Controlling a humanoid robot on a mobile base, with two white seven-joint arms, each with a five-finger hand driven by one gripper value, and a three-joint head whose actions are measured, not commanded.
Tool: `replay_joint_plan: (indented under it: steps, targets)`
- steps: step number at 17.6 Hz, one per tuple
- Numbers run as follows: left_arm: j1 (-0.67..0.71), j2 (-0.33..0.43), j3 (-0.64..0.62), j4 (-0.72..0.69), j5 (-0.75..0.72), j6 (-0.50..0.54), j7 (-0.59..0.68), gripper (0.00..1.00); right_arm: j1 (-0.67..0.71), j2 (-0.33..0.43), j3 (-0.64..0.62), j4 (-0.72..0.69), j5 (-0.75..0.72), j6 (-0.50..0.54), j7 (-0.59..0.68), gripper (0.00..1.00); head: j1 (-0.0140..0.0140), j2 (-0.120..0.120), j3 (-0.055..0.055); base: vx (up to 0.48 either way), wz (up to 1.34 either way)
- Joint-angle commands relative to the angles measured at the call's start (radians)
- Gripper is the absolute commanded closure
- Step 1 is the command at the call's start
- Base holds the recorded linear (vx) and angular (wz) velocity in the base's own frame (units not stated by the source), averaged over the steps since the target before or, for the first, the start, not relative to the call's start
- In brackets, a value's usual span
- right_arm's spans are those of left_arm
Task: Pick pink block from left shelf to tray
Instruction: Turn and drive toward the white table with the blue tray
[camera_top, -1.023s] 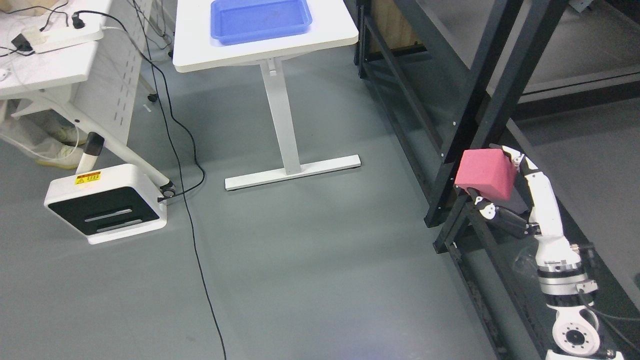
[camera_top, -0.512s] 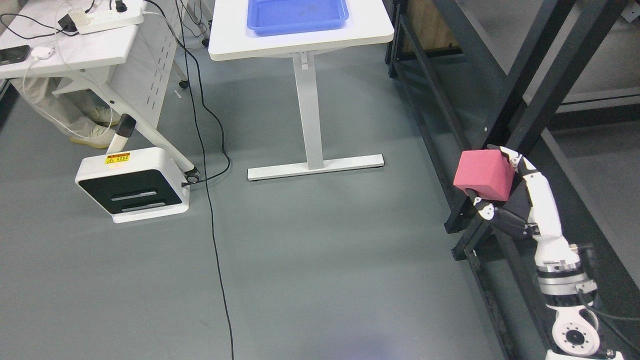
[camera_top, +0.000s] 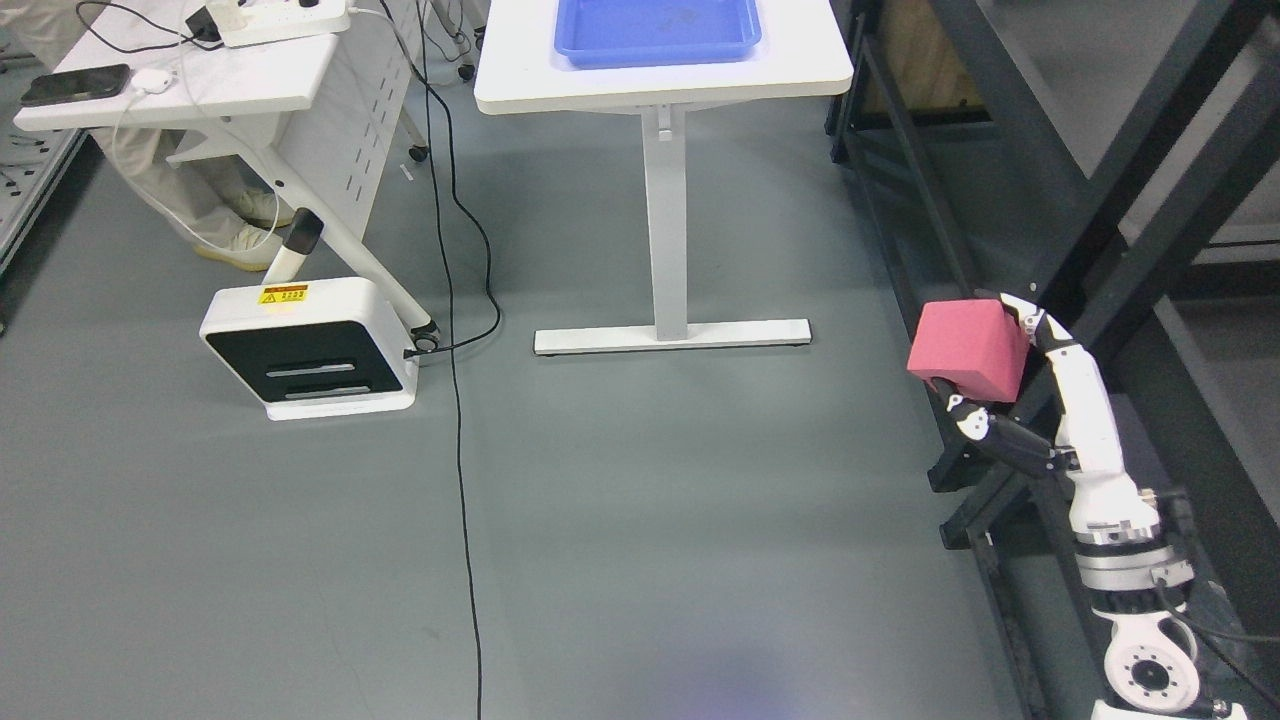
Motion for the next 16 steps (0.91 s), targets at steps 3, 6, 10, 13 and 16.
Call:
replay_joint_plan:
  steps: [3, 6, 10, 13, 16]
  targets:
    - [0.02, 0.017, 0.0, -0.017, 0.0, 0.0, 0.0, 0.0, 0.005, -0.017, -0.006, -0.001, 0.0, 0.0, 0.001, 0.92, 0.0, 0.0, 0.0, 0.08, 0.26]
    - [0.02, 0.017, 0.0, -0.017, 0.0, 0.0, 0.0, 0.0, 0.005, -0.017, -0.006, -0.004, 0.0, 0.0, 0.001, 0.92, 0.0, 0.0, 0.0, 0.135, 0.32]
    - [0.02, 0.017, 0.0, -0.017, 0.0, 0.0, 0.0, 0.0, 0.005, -0.017, -0.005, -0.004, 0.0, 0.0, 0.002, 0.92, 0.0, 0.0, 0.0, 0.181, 0.22]
    - [0.02, 0.017, 0.0, -0.017, 0.0, 0.0, 0.0, 0.0, 0.01, -0.017, -0.003, -0.004, 0.0, 0.0, 0.002, 0.92, 0.0, 0.0, 0.0, 0.234, 0.06]
    - [0.02, 0.017, 0.0, -0.017, 0.0, 0.0, 0.0, 0.0, 0.007, -0.017, -0.003, -0.006, 0.0, 0.0, 0.002, 0.91, 0.0, 0.0, 0.0, 0.267, 0.0]
